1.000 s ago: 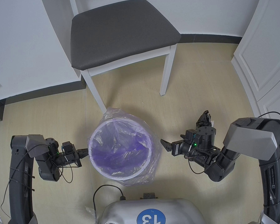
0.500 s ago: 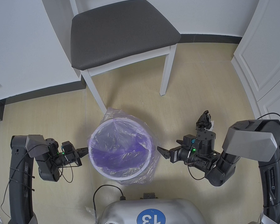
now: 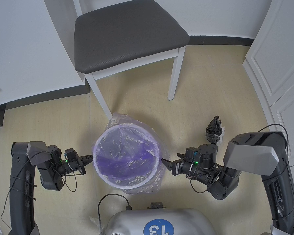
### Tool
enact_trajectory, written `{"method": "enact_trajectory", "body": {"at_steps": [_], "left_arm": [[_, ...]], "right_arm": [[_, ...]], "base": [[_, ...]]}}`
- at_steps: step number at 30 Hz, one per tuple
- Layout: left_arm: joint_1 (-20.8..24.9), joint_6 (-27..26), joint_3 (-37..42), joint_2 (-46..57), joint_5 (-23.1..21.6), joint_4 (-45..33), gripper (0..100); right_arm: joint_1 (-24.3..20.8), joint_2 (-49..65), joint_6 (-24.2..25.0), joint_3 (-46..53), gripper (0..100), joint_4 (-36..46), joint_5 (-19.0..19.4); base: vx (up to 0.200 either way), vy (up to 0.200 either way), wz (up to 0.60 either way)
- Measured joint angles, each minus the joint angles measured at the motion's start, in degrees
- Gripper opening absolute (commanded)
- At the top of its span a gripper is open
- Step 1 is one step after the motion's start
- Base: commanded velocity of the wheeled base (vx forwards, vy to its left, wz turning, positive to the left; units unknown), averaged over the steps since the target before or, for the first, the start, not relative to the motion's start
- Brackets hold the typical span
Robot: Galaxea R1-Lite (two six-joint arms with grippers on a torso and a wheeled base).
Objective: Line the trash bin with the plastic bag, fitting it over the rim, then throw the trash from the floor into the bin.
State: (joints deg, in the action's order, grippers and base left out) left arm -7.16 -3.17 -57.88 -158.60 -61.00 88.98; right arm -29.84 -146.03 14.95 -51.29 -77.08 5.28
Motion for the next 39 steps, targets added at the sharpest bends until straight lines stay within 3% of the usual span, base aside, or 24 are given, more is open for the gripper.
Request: {"method": "enact_trajectory", "body": {"at_steps": [27, 33, 39], "left_arm": [[0.13, 0.52, -0.06, 0.05, 0.21, 0.0, 0], [0.24, 0.46, -0.02, 0.09, 0.18, 0.0, 0], [0.49, 0.27, 0.09, 0.16, 0.21, 0.0, 0]], "right_arm": [[0.94, -6.67, 0.49, -10.53, 0, 5.56, -0.41], [1.04, -6.78, 0.02, -11.75, 0, 9.4, -3.12], [0.99, -6.8, -0.41, -12.17, 0, 9.36, -3.23]], "base": [[0.0, 0.0, 0.0], [0.0, 0.0, 0.0], [0.0, 0.0, 0.0]]}}
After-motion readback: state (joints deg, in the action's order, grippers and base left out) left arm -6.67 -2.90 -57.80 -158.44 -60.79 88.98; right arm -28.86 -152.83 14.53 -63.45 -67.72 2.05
